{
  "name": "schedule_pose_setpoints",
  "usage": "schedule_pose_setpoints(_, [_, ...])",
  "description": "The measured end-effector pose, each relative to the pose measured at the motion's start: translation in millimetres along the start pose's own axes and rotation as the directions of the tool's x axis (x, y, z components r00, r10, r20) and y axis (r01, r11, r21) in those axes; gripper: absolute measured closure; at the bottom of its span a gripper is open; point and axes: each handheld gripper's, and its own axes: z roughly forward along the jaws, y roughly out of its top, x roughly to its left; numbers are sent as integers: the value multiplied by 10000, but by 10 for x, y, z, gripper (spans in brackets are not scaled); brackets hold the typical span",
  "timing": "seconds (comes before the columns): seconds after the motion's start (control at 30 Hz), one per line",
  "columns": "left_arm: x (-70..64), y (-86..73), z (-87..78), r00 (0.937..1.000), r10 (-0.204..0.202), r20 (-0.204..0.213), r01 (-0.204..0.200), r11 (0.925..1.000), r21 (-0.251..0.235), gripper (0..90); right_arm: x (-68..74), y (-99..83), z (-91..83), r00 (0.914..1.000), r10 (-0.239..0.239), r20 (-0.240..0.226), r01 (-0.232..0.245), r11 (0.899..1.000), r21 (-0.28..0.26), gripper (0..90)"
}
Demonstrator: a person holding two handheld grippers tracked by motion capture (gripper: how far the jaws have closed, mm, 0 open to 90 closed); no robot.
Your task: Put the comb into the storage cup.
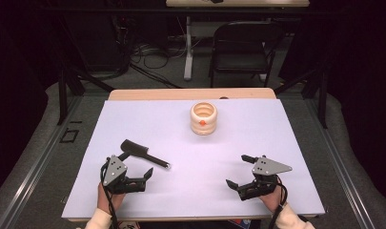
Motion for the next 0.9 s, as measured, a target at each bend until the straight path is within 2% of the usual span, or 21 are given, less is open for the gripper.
schedule_pose_setpoints(0.27, [2, 65, 139, 9996, 286, 66, -288, 9994, 212, 0, 1, 1, 5, 10000, -45, 16, 44, 10000, 61, 0])
schedule_pose_setpoints(0.53, [19, 106, 263, 9998, 155, 142, -161, 9988, 452, 1, 12, 9, 25, 10000, -81, 38, 81, 9999, 101, 0])
schedule_pose_setpoints(0.7, [22, 123, 350, 9996, 183, 215, -201, 9959, 877, 0, 13, 9, 25, 9999, -92, 50, 91, 9999, 112, 0])
schedule_pose_setpoints(0.8, [26, 135, 380, 9994, 174, 298, -199, 9961, 861, 0, 14, 11, 28, 9999, -117, 50, 116, 9999, 98, 0])
schedule_pose_setpoints(0.9, [27, 150, 417, 9995, 248, 201, -265, 9958, 872, 0, 12, 10, 33, 9999, -127, 37, 127, 9998, 122, 0])
